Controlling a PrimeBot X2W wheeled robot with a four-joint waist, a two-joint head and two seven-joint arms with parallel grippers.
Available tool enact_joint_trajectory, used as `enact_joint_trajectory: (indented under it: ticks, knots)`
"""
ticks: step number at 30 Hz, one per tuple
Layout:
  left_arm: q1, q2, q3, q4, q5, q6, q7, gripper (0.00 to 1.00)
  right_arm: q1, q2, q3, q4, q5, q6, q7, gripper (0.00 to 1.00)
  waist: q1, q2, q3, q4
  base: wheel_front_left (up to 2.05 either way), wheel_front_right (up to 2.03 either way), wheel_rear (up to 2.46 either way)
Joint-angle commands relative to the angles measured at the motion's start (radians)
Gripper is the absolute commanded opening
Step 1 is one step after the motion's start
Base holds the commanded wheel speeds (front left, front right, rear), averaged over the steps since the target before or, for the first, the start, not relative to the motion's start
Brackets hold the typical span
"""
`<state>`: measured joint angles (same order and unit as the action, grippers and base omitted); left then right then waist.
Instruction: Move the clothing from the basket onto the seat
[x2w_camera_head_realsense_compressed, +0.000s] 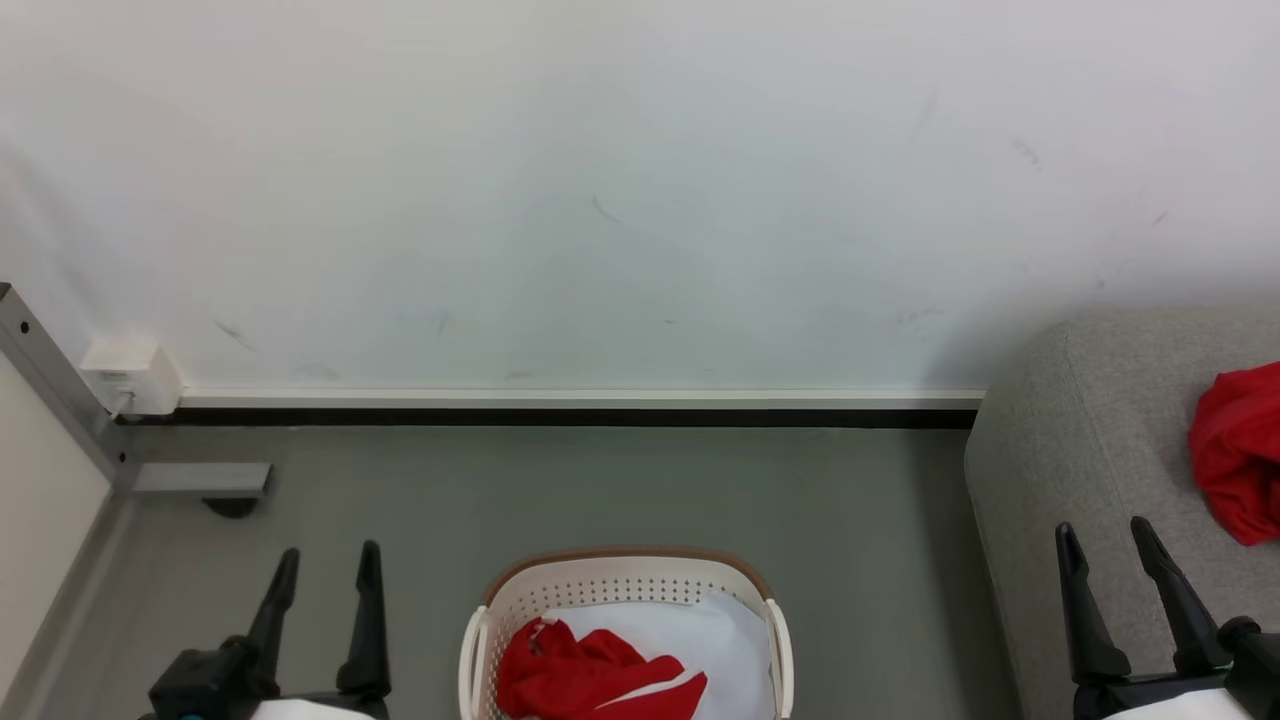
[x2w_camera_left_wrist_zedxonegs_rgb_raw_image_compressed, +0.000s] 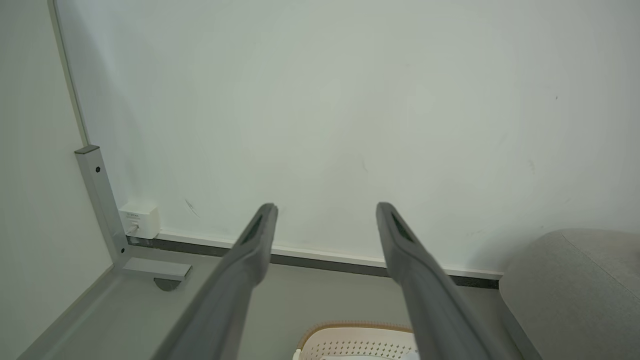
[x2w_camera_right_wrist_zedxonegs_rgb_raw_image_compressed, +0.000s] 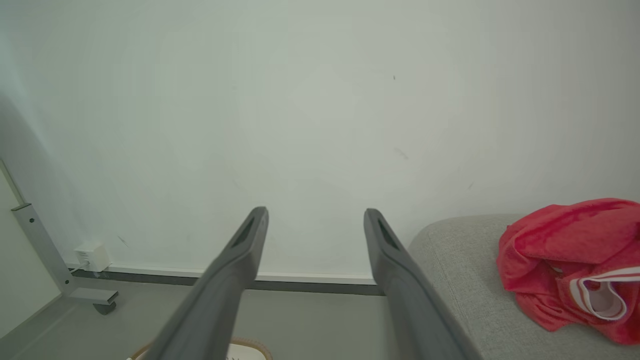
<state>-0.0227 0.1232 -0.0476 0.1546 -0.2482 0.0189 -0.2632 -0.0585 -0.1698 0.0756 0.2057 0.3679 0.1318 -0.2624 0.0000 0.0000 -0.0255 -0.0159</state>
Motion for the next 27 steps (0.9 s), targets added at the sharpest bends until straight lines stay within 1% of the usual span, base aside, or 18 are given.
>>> enact_joint_trajectory:
  ticks: [1, 6, 12, 18, 27]
  knots:
    - [0.01, -0.004, 0.006, 0.004, 0.014, -0.005, -0.002, 1.0, -0.006, 0.0, -0.003, 0.006, -0.007, -0.002, -0.003, 1.0, 0.0, 0.0, 0.0, 0.0, 0.0, 0.0, 0.0]
    - [0.004, -0.03, 0.033, 0.018, 0.039, -0.036, -0.002, 1.0, -0.026, 0.007, 0.001, 0.013, -0.018, -0.002, -0.003, 1.0, 0.0, 0.0, 0.001, 0.001, 0.0, 0.0, 0.0]
    - [-0.004, -0.05, 0.058, 0.022, 0.062, -0.061, -0.002, 1.0, -0.029, 0.002, 0.009, 0.015, -0.014, -0.002, -0.003, 1.0, 0.0, 0.0, -0.002, 0.004, 0.0, 0.0, 0.0]
    - [-0.007, -0.061, 0.076, 0.024, 0.078, -0.079, -0.002, 1.0, -0.032, -0.002, 0.021, 0.02, -0.007, -0.002, -0.003, 1.0, 0.0, 0.0, 0.0, 0.002, 0.0, 0.0, 0.0]
    - [-0.008, -0.067, 0.092, 0.031, 0.09, -0.095, -0.002, 1.0, -0.039, -0.009, 0.033, 0.025, 0.004, -0.002, -0.003, 1.0, 0.0, 0.0, 0.007, -0.007, 0.0, 0.0, 0.0]
